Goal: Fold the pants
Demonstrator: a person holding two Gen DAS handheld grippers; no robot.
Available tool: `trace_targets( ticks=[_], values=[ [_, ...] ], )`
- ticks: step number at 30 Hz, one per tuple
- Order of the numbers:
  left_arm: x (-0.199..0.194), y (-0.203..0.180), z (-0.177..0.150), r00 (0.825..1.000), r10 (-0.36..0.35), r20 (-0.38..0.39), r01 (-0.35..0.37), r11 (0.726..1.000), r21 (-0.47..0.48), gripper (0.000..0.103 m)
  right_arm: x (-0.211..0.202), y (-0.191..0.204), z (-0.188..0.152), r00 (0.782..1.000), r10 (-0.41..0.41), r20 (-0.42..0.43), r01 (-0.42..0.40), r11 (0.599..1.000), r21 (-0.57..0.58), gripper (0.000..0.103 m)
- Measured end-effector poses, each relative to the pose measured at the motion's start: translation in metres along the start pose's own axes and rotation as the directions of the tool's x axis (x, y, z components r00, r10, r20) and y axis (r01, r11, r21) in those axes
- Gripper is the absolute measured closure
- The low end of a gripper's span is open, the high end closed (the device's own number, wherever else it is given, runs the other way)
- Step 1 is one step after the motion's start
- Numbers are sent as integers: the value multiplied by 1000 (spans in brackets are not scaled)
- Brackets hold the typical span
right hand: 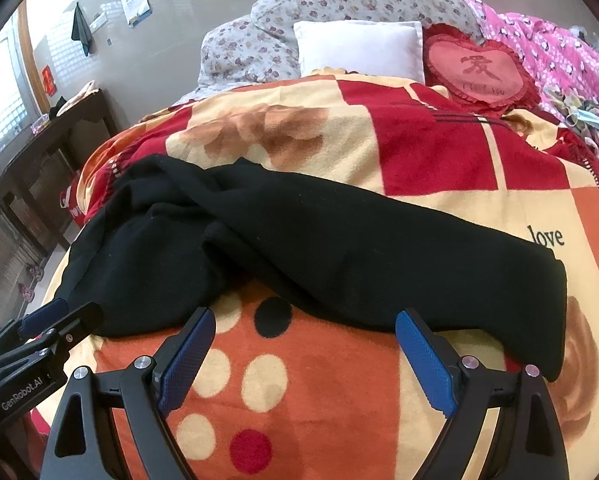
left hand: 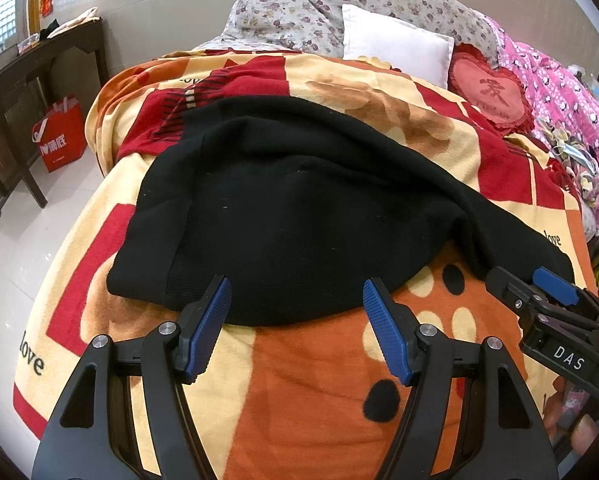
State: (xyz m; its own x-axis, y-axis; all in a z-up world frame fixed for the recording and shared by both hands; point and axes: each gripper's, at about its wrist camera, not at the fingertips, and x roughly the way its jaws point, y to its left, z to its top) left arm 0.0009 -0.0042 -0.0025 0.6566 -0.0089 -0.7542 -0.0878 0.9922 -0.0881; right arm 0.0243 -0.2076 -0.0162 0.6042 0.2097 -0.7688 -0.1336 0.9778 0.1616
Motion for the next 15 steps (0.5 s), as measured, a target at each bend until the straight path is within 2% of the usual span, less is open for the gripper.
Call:
trace_targets(
  ticks=[15],
  values=[
    [1, -1, -1, 1000, -11, -29, 11, 1000, -24, 34, 4, 1, 0, 1000, 1, -14, -1, 1000, -8, 12]
  ],
)
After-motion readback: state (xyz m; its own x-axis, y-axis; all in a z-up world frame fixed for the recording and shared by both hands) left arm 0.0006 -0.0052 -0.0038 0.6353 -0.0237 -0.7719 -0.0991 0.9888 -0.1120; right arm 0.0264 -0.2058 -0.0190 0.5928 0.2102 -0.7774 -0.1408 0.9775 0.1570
